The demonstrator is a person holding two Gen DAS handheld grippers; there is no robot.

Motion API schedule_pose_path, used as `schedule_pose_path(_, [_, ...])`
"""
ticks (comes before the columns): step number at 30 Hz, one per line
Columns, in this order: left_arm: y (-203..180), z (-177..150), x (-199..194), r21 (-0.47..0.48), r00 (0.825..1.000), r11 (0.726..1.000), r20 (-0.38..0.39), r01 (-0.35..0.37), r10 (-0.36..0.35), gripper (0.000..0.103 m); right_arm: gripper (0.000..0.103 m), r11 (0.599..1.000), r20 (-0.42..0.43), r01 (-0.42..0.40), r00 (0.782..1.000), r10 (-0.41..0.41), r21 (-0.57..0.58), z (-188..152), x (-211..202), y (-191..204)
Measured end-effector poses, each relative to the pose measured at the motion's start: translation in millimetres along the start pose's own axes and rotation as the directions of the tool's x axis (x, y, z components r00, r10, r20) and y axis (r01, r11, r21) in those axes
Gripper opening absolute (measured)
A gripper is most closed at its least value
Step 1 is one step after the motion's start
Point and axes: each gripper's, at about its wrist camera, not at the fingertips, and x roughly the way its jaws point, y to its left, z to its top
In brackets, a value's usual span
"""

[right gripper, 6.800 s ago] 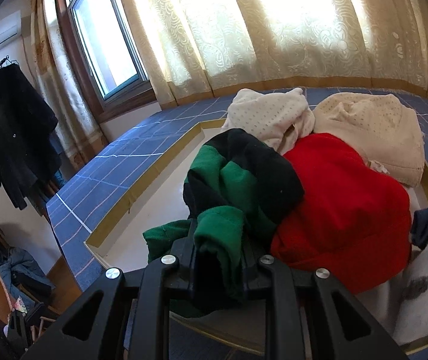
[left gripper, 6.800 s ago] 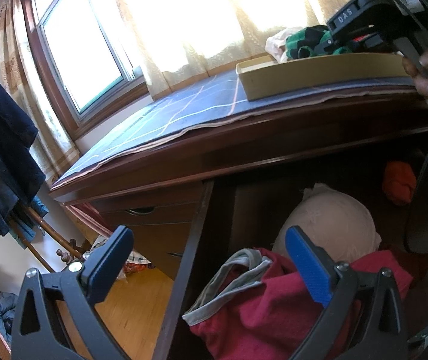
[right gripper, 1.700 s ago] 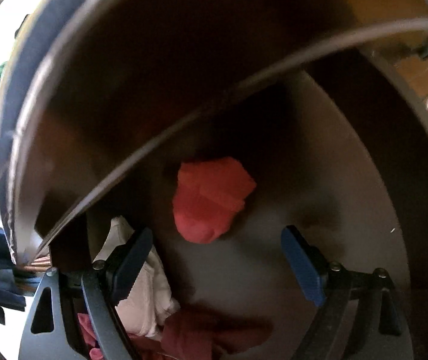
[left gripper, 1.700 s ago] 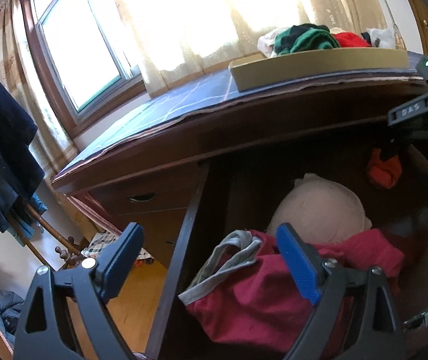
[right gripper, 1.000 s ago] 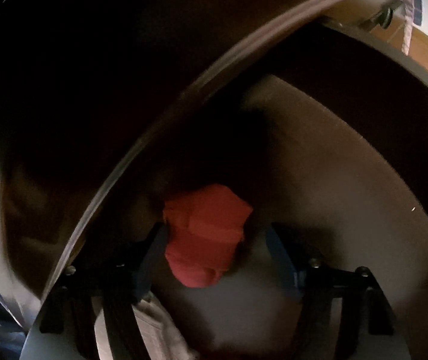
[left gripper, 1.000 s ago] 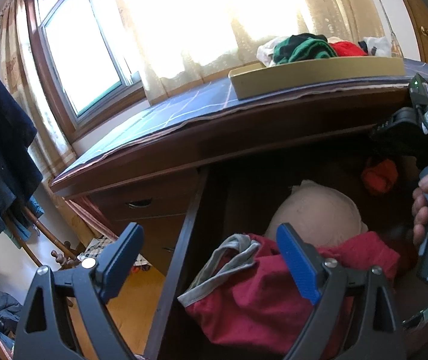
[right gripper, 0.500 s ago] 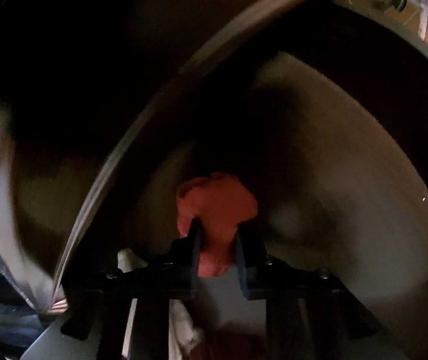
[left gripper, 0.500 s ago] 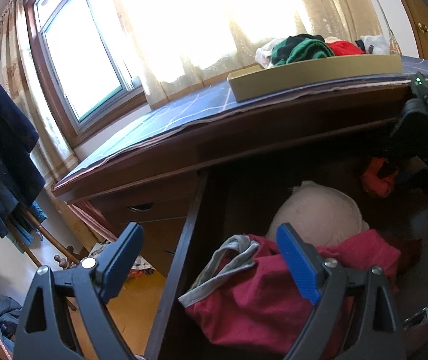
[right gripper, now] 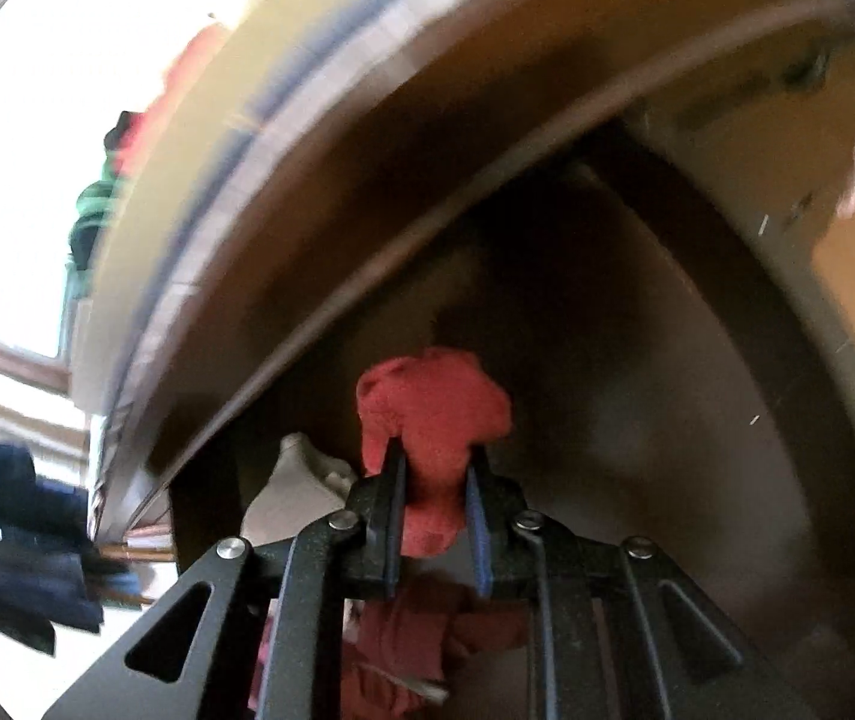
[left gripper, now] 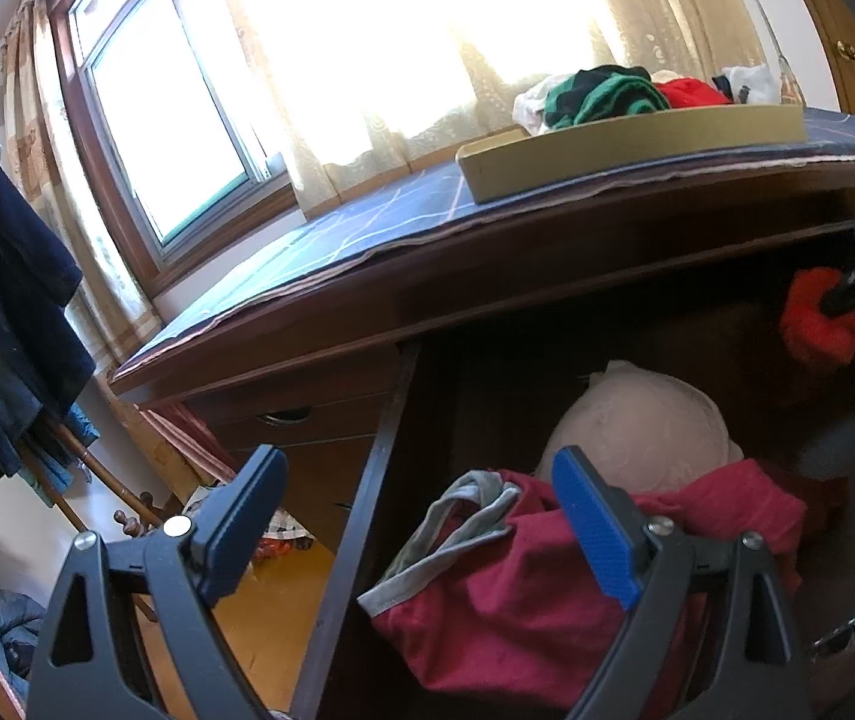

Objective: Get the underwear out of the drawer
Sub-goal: 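Lift the red underwear and carry it over the tray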

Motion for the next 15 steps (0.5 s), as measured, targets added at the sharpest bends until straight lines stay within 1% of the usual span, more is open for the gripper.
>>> schedule_pose_path(5, [-1,1,1,0.008,1.0,1.0,-0.005,-0.011,0.011,0.092,0.019,0.994,0.026,-0.079,0.996,0.081,-0.077,-12,-39,3])
schedule_pose_path(8, [-3,2,2,0.011,1.0,1.0,-0.008,-0.022,0.022,0.092,0.019,0.984,0.031,-0.132,0.99,0.137,-0.12,-12,-54,6])
schedule_pose_path(9, [-3,2,3,0.01,1.0,1.0,-0.01,-0.023,0.024,0.092,0.019,0.98,0.033,-0.15,0.987,0.156,-0.13,-10,-62,-1])
schedule_pose_path(10, [-3,2,3,0.009,1.0,1.0,-0.012,-0.025,0.025,0.092,0.019,0.975,0.043,-0.167,0.984,0.175,-0.148,-14,-60,-7])
schedule_pose_path(13, [-3,2,5,0.009,0.999,0.999,-0.02,-0.031,0.031,0.092,0.019,0.96,0.069,-0.199,0.974,0.216,-0.199,-11,-73,-2])
schedule_pose_path(15, [-5,3,6,0.015,0.999,0.999,-0.023,-0.038,0.038,0.092,0.019,0.947,0.086,-0.234,0.962,0.258,-0.221,-9,-84,12])
